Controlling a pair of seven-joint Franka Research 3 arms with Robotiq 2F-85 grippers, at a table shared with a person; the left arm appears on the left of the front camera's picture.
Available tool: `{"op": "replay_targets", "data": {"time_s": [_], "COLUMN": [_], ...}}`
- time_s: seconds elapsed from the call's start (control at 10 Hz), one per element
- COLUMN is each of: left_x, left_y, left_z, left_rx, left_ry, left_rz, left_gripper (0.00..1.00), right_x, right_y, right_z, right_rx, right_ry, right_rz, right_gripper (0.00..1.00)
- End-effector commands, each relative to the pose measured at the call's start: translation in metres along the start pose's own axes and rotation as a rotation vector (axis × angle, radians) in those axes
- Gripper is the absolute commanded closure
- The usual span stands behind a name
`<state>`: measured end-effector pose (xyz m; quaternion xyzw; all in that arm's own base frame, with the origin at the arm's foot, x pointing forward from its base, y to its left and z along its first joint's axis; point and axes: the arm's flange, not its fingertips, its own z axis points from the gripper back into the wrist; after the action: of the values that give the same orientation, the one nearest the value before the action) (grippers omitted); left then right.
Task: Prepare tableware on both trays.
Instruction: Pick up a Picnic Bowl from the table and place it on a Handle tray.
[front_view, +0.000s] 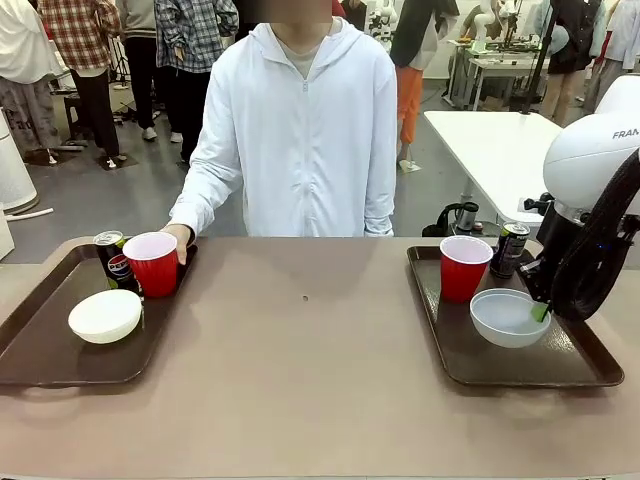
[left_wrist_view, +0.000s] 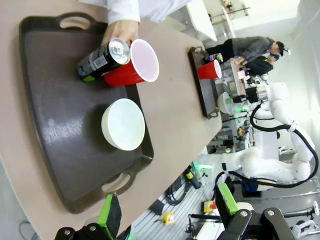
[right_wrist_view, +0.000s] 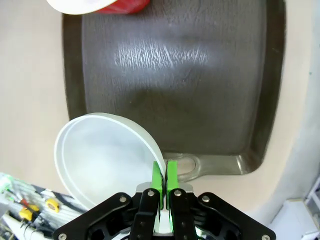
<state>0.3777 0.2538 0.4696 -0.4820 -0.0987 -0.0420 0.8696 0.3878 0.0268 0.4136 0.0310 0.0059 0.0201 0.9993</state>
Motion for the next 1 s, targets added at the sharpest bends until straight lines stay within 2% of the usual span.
{"op": "replay_targets", "data": {"time_s": [0.0,0.2,0.5,0.6,0.7,0.8,0.9], "left_x": [-0.002,-0.002,-0.002,-0.002,-0.002,-0.002,-0.002], "left_y": [0.000,0.000,0.000,0.000,0.000,0.000,0.000], "left_z": [0.003,0.003,0.003,0.003,0.003,0.003,0.003], "left_rx": [-0.013,-0.013,-0.013,-0.013,-0.013,-0.013,-0.013], "left_ry": [-0.003,-0.003,-0.003,-0.003,-0.003,-0.003,-0.003], "left_rz": [-0.017,-0.017,-0.017,-0.017,-0.017,-0.017,-0.017], "left_gripper": [0.00,0.00,0.00,0.00,0.00,0.00,0.00], "right_x": [0.023,0.036,0.051,0.053,0.054,0.053,0.053], "right_y": [-0.007,-0.010,-0.010,-0.010,-0.012,-0.013,-0.013], "right_z": [-0.018,-0.033,-0.050,-0.051,-0.050,-0.047,-0.043], "right_rx": [0.010,0.006,-0.024,-0.025,-0.024,-0.017,-0.017], "right_ry": [-0.050,-0.062,-0.023,-0.005,-0.004,-0.004,-0.004], "right_rz": [0.054,0.060,0.054,0.058,0.055,0.048,0.047], "right_gripper": [0.96,0.96,0.96,0.89,0.36,0.29,0.00]}}
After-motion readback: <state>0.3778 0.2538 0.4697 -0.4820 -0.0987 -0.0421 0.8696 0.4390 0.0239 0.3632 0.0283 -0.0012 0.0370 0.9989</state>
